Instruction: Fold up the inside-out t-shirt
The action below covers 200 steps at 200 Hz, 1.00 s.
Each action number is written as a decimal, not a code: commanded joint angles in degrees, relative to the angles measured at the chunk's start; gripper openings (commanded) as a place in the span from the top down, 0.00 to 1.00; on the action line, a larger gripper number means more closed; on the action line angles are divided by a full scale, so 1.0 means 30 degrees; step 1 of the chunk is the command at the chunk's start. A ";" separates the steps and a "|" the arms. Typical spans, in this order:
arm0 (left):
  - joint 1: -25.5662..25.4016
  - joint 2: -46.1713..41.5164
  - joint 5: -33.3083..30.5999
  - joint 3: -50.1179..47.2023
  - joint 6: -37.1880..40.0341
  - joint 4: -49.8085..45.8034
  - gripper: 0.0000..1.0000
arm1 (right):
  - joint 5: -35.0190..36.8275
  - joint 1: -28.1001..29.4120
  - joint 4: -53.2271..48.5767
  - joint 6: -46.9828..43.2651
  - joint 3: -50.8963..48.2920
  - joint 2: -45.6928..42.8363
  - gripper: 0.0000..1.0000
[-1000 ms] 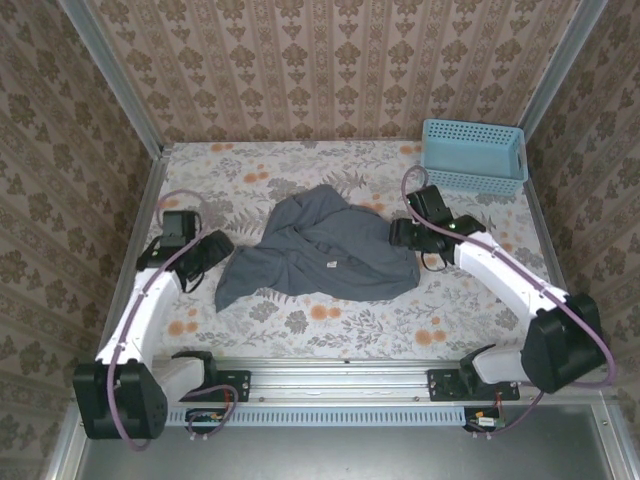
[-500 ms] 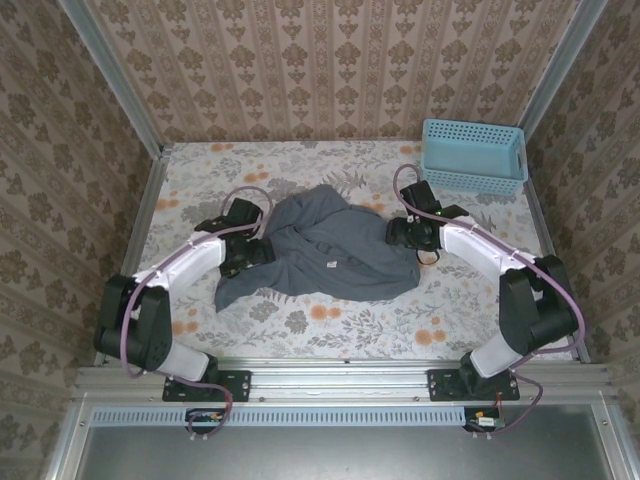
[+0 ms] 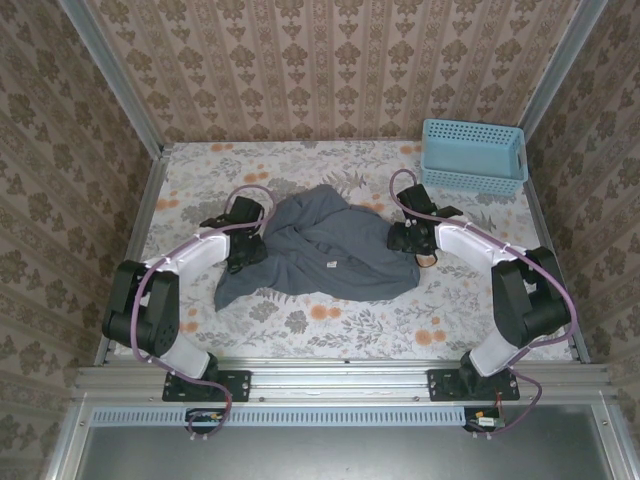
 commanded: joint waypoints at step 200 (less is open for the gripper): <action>0.1633 -1.6286 -0.3153 0.5815 0.3581 0.1014 1.00 | 0.0514 -0.0847 -0.2260 -0.1659 0.6554 -1.4195 1.00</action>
